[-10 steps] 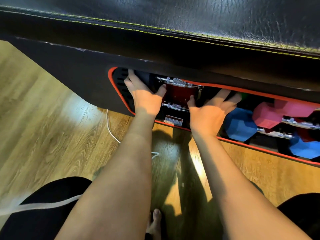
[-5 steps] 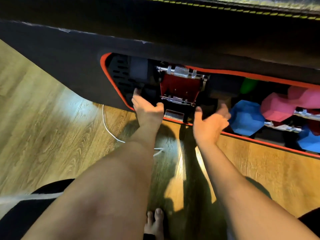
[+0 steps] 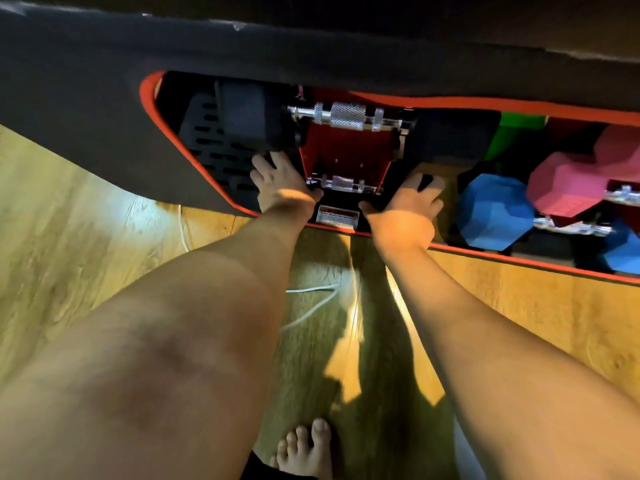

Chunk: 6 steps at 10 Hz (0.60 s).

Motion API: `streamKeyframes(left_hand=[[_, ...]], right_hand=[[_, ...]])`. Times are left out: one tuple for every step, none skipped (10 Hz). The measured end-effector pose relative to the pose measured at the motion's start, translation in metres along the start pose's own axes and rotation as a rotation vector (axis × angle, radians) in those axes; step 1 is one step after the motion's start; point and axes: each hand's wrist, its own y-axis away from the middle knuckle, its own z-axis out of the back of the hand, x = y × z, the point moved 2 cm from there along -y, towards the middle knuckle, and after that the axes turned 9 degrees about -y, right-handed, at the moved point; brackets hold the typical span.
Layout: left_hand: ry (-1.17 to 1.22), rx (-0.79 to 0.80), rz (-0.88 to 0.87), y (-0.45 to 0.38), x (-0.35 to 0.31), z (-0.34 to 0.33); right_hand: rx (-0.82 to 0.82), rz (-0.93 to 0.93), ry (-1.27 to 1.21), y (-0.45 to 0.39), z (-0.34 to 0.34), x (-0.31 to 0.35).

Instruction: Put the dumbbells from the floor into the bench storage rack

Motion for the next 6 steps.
streamKeyframes(left_hand=[[-0.011, -0.010, -0.010, -0.001, 0.000, -0.001], [-0.042, -0.026, -0.021, 0.000, -0.001, 0.000], [-0.057, -0.018, -0.044, -0.001, 0.001, 0.002], [-0.039, 0.051, -0.043, 0.005, 0.003, 0.011], [-0.142, 0.178, -0.057, 0.031, 0.001, 0.029], [0.005, 0.360, -0.066, 0.064, 0.004, 0.059]], right_hand=[[0.015, 0.007, 0.018, -0.004, 0.000, -0.002], [0.026, 0.001, 0.064, -0.006, -0.004, -0.003], [0.058, 0.002, 0.068, -0.008, -0.006, -0.002], [0.185, 0.028, 0.141, -0.010, 0.005, -0.004], [0.334, 0.032, 0.187, 0.005, 0.034, -0.005], [0.374, 0.003, 0.120, 0.032, 0.082, 0.011]])
